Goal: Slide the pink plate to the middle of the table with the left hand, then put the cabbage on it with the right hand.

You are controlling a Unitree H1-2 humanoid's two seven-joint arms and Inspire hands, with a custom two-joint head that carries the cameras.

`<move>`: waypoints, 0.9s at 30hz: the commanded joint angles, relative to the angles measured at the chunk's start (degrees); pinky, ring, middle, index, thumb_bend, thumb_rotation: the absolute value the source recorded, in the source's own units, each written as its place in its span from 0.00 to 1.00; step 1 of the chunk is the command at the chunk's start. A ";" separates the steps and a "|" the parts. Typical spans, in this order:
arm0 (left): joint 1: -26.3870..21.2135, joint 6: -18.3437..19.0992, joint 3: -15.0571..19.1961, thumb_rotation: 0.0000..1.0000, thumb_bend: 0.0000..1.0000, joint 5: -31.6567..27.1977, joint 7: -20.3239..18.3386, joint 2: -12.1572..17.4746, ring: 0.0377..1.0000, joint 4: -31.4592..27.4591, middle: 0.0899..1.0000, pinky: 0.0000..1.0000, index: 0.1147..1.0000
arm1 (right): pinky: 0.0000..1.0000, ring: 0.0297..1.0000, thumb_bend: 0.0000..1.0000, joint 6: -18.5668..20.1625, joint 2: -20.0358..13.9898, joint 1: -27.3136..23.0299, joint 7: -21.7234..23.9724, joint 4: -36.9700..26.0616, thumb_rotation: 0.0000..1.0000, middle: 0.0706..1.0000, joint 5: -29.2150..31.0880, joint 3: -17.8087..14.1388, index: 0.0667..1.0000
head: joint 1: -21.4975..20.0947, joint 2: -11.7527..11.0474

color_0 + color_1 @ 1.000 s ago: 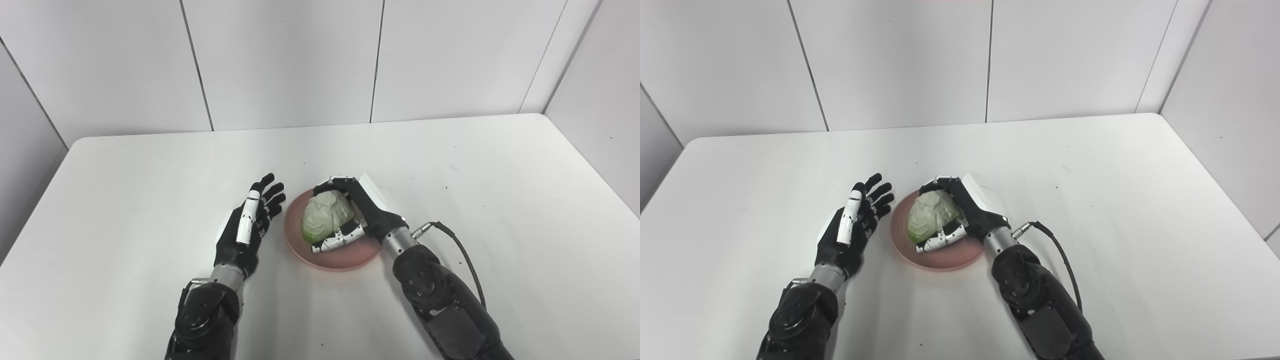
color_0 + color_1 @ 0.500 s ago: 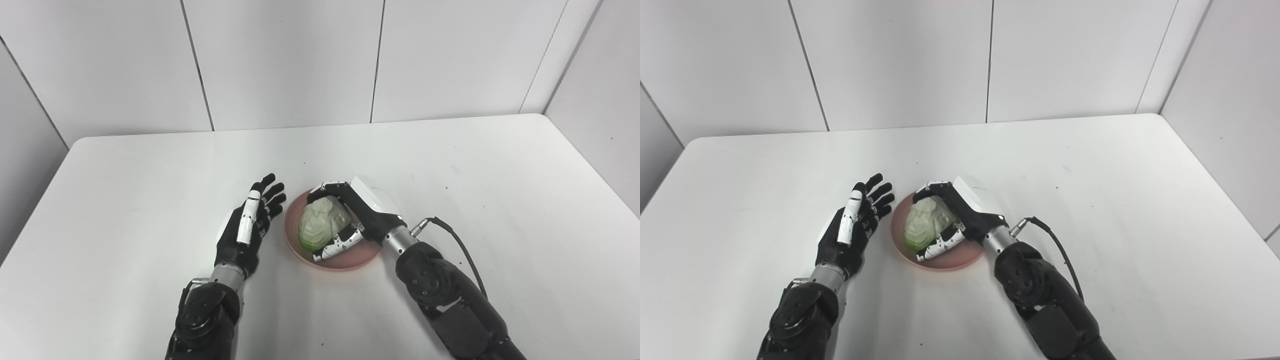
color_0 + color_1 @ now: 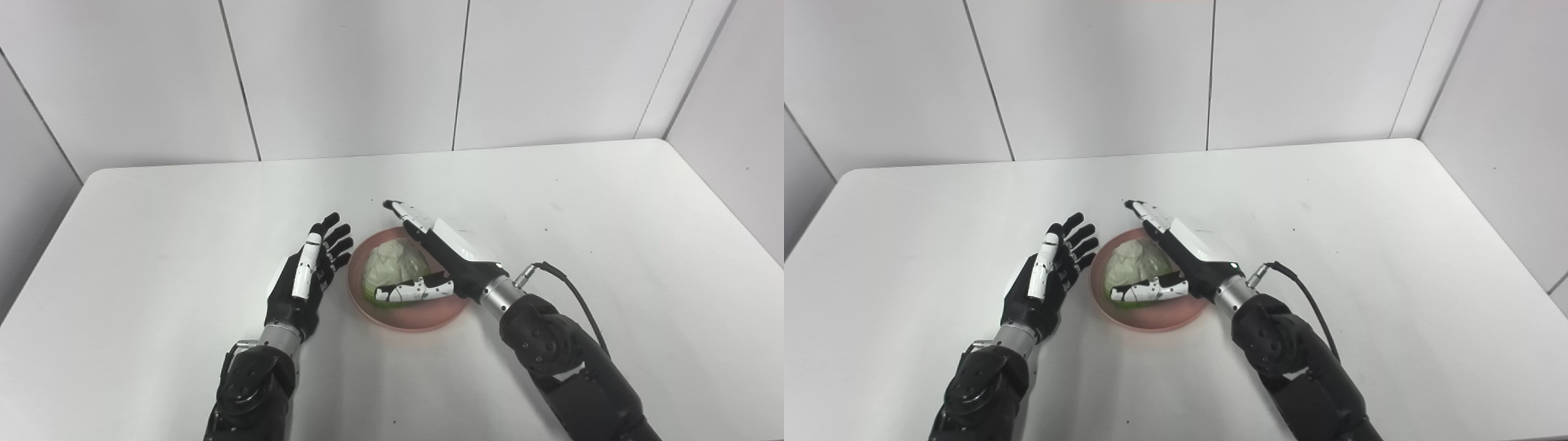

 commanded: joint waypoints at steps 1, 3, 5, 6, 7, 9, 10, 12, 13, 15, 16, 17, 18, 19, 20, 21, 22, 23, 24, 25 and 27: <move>-1.33 -0.57 -0.09 1.00 0.47 -0.09 -0.19 -0.35 0.89 -0.62 0.89 0.90 0.88 | 0.92 1.00 1.00 -3.44 0.60 -1.06 -3.53 -2.13 0.73 1.00 0.26 -1.54 1.00 | 0.02 0.07; -1.31 -0.55 -0.03 1.00 0.47 -0.17 -0.25 -0.33 0.89 -0.62 0.89 0.89 0.88 | 0.90 1.00 1.00 -4.35 1.62 -0.35 -5.74 -2.58 0.71 1.00 1.37 -2.98 1.00 | 0.01 0.01; -1.24 -0.43 0.07 1.00 0.47 -0.28 -0.22 -0.36 0.89 -0.77 0.89 0.89 0.88 | 0.89 1.00 1.00 -5.45 3.02 0.54 -8.48 -2.79 0.75 1.00 2.74 -4.71 1.00 | -0.11 -0.03; -1.20 -0.45 0.09 1.00 0.47 -0.24 -0.16 -0.37 0.89 -0.86 0.89 0.89 0.88 | 0.89 1.00 1.00 -5.89 3.70 0.91 -9.85 -2.76 0.78 1.00 3.04 -5.48 1.00 | -0.17 -0.08; -1.17 -0.49 0.12 1.00 0.47 -0.21 -0.14 -0.37 0.88 -0.90 0.88 0.89 0.88 | 0.89 0.99 1.00 -6.16 4.08 1.09 -10.68 -2.68 0.84 1.00 3.08 -5.87 1.00 | -0.25 -0.12; -1.06 -0.59 0.08 1.00 0.47 0.06 -0.09 -0.23 0.88 -1.14 0.88 0.90 0.87 | 0.89 0.98 0.99 -5.28 5.53 1.77 -12.56 -3.05 0.95 1.00 3.57 -7.38 1.00 | -0.40 -0.16; -0.99 -0.72 0.02 1.00 0.47 0.27 -0.07 -0.12 0.88 -1.25 0.88 0.92 0.87 | 0.90 0.98 0.97 -4.47 6.39 2.18 -13.05 -3.41 0.97 1.00 4.63 -8.31 1.00 | -0.50 -0.25; -0.89 -0.72 -0.02 1.00 0.47 0.43 -0.04 0.05 0.89 -1.50 0.88 0.93 0.88 | 0.93 0.99 0.85 -2.47 8.58 3.11 -13.45 -4.36 1.00 1.00 7.99 -10.74 1.00 | -0.61 -0.29; -0.84 -0.63 0.00 1.00 0.47 0.41 -0.02 0.10 0.89 -1.68 0.88 0.94 0.88 | 0.96 1.00 0.78 -1.27 9.85 3.63 -13.59 -4.90 1.00 1.00 10.10 -12.16 1.00 | -0.64 -0.31; -0.76 -0.68 0.01 1.00 0.47 0.47 0.04 0.18 0.89 -2.02 0.89 0.94 0.88 | 0.98 1.00 0.73 1.09 11.96 4.69 -13.57 -5.66 1.00 1.00 14.23 -14.90 1.00 | -0.80 -0.37; -0.68 -0.87 -0.09 1.00 0.47 0.79 0.12 0.31 0.89 -2.13 0.89 0.94 0.88 | 0.99 1.00 0.71 1.83 12.73 5.27 -13.42 -5.60 1.00 1.00 16.24 -16.12 1.00 | -1.03 -0.40; -0.63 -1.01 -0.16 1.00 0.48 1.01 0.17 0.40 0.90 -2.20 0.89 0.95 0.89 | 1.00 1.00 0.66 2.26 13.21 5.62 -13.22 -5.52 1.00 1.00 17.47 -16.91 1.00 | -1.07 -0.42; -0.57 -1.15 -0.17 1.00 0.48 1.15 0.22 0.46 0.90 -2.25 0.89 0.95 0.89 | 1.00 1.00 0.64 2.93 13.64 5.99 -13.02 -5.55 1.00 1.00 18.50 -17.55 1.00 | -1.21 -0.47; -0.50 -1.23 -0.14 1.00 0.48 1.20 0.29 0.46 0.90 -2.32 0.89 0.95 0.89 | 1.00 1.00 0.62 3.35 13.93 6.39 -12.89 -5.53 1.00 1.00 19.38 -18.04 1.00 | -1.28 -0.48; -0.42 -1.23 -0.06 1.00 0.48 1.14 0.28 0.49 0.90 -2.39 0.89 0.95 0.89 | 1.00 1.00 0.58 3.53 14.08 6.82 -12.94 -5.54 1.00 1.00 19.86 -18.26 1.00 | -1.40 -0.49; -0.31 -1.24 0.01 1.00 0.48 1.11 0.31 0.48 0.90 -2.47 0.89 0.95 0.89 | 1.00 1.00 0.52 3.48 14.19 7.40 -13.06 -5.54 1.00 1.00 20.32 -18.48 1.00 | -1.40 -0.49; -0.22 -1.30 0.03 1.00 0.48 1.13 0.25 0.59 0.90 -2.51 0.89 0.96 0.89 | 1.00 1.00 0.45 3.30 14.38 7.94 -13.33 -5.48 1.00 1.00 20.68 -18.63 1.00 | -1.47 -0.54; -0.10 -1.57 -0.01 1.00 0.48 1.36 0.31 0.67 0.90 -2.52 0.89 0.96 0.89 | 1.00 1.00 0.44 3.10 14.58 8.48 -13.64 -5.39 1.00 1.00 21.03 -18.79 1.00 | -1.47 -0.54; 0.00 -1.99 -0.08 1.00 0.47 1.73 0.39 0.79 0.90 -2.49 0.90 0.96 0.90 | 1.00 1.00 0.41 3.11 14.85 8.86 -13.95 -5.31 1.00 1.00 21.28 -18.95 1.00 | -1.50 -0.60; 0.12 -2.53 -0.11 1.00 0.47 2.21 0.52 0.88 0.90 -2.40 0.90 0.96 0.90 | 1.00 1.00 0.38 3.28 15.22 9.31 -14.27 -5.36 1.00 1.00 21.53 -19.12 1.00 | -1.50 -0.65; 0.28 -3.20 -0.11 1.00 0.48 2.89 0.67 0.95 0.92 -2.29 0.91 0.98 0.91 | 1.00 1.00 0.34 3.45 15.75 9.90 -14.79 -5.49 1.00 0.99 21.78 -19.26 0.99 | -1.51 -0.68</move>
